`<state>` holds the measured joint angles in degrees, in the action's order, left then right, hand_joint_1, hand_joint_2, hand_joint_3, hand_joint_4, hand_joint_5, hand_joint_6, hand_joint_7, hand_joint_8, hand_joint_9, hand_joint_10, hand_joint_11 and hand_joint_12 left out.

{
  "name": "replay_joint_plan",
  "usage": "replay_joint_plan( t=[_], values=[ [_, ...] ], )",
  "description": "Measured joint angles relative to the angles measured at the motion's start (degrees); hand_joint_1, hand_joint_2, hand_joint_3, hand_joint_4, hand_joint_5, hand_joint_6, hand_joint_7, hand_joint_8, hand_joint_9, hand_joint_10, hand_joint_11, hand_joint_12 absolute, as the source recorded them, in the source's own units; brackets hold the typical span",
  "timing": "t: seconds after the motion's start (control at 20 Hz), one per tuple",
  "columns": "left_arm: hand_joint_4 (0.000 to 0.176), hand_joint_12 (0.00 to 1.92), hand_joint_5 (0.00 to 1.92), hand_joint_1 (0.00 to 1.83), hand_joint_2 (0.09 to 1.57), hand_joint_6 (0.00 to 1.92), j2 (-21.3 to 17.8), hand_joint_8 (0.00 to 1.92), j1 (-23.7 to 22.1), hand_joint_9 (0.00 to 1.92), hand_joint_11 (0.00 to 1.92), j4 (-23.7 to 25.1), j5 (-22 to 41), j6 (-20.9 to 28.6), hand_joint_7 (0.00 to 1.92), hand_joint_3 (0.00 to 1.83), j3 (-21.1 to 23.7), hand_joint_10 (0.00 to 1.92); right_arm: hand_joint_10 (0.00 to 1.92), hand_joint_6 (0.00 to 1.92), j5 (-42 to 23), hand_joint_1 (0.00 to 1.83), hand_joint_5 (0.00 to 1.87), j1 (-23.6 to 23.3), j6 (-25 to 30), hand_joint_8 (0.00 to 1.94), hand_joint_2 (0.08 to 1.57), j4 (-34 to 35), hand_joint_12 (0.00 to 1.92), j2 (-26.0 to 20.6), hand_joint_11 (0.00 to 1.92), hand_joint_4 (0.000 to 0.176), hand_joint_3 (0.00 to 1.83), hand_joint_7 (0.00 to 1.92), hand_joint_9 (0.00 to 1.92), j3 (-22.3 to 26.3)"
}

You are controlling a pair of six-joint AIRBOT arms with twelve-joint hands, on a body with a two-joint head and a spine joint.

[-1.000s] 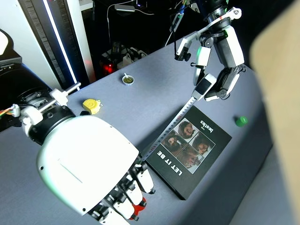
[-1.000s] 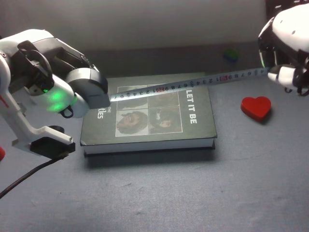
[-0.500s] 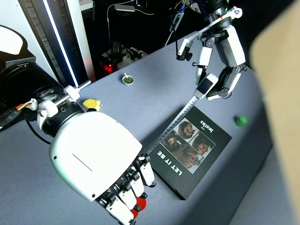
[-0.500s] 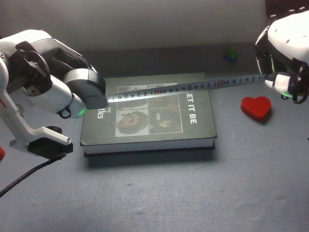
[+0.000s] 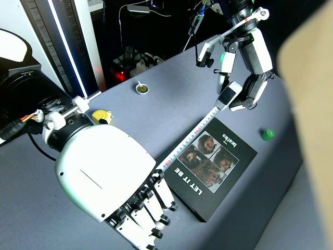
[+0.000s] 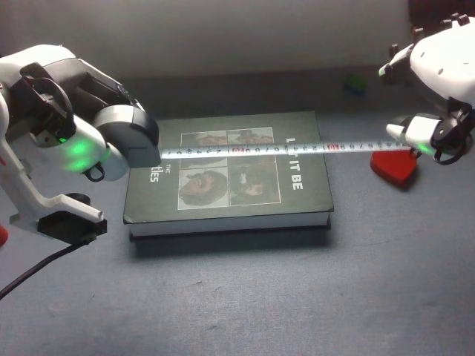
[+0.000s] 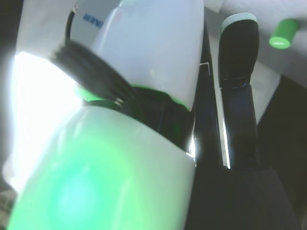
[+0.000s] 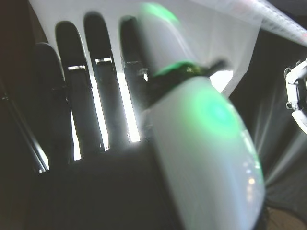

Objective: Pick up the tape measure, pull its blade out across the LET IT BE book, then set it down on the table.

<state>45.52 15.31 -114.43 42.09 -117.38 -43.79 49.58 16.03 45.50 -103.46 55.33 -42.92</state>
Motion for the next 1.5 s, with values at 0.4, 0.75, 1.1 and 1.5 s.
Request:
replay_joint_plan(
  t=[0.4, 0.75, 1.1, 1.5],
  values=[
    [0.000, 1.43, 0.91, 1.49, 1.08, 0.94, -0.07, 0.67, 0.59, 1.02, 0.91, 0.07, -0.48, 0.09, 1.06, 0.00, -0.02, 0.94, 0.00, 0.00, 1.11, 0.21, 0.34, 0.00, 1.44, 0.00, 1.06, -2.56, 1.01, 0.02, 0.00, 0.000, 0.00, 0.38, 0.35, 4.13],
    [0.000, 1.45, 0.90, 1.49, 1.08, 0.95, -0.09, 0.68, 3.15, 1.01, 0.90, 1.53, -4.52, 2.64, 1.05, 0.00, -3.39, 0.96, 0.00, 0.00, 7.02, 0.00, 0.21, 3.21, 10.88, 0.00, 1.00, -12.02, 0.75, 1.22, 0.00, 0.000, 0.00, 0.26, 0.23, 8.15],
    [0.000, 1.44, 0.90, 1.49, 1.08, 0.95, 1.55, 0.69, 9.14, 1.02, 0.91, 8.24, -11.04, 9.64, 1.05, 0.00, -8.31, 0.95, 0.00, 0.00, 9.42, 0.00, 0.06, 5.03, 11.67, 0.00, 0.99, -13.38, 0.41, 2.19, 0.00, 0.000, 0.00, 0.11, 0.08, 8.63],
    [0.000, 1.45, 0.89, 1.49, 1.08, 0.95, 5.11, 0.67, 12.68, 1.02, 0.91, 12.02, -14.14, 15.15, 1.06, 0.00, -14.71, 0.95, 0.00, 0.00, 10.16, 0.00, 0.07, 5.68, 11.74, 0.00, 1.02, -14.32, 0.46, 2.27, 0.00, 0.000, 0.01, 0.11, 0.08, 8.59]
  ],
)
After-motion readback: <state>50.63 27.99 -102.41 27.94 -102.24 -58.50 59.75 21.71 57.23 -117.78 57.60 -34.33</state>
